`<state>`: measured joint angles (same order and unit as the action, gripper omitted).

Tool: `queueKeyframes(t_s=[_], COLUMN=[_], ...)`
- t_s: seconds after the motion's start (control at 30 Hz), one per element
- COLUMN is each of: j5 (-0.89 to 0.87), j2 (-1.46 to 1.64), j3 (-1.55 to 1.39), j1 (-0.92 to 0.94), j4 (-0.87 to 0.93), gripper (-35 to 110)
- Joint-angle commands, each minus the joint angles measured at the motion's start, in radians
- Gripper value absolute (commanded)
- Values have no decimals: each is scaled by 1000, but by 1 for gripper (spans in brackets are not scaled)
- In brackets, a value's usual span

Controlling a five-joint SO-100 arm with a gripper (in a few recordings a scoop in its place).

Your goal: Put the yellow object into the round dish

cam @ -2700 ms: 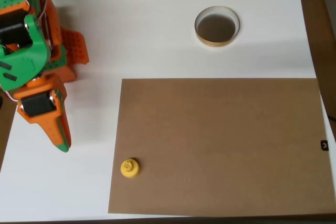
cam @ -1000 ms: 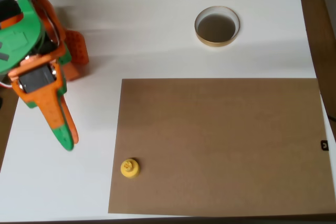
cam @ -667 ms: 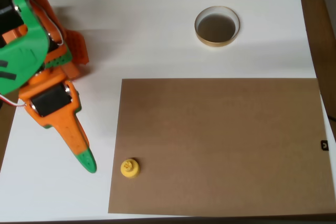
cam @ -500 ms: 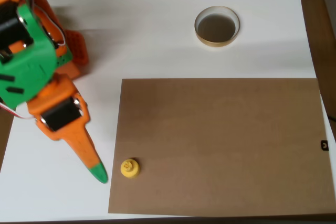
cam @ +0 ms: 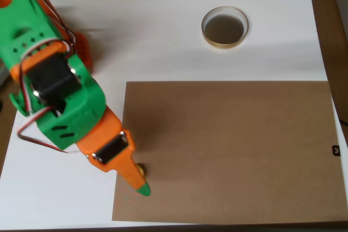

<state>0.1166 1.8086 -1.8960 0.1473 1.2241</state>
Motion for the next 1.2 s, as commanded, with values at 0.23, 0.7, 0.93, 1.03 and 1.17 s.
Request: queueKeyframes(t_s=[0.23,0.7,0.93,1.03,1.17], j5=[12,6,2,0,-6], j2=[-103,-249,-293,-308,-324], j3=[106,138,137,137,140], j1=[2,20,15,15,14], j4=[51,43,31,21,12], gripper=[32,30,29,29,25])
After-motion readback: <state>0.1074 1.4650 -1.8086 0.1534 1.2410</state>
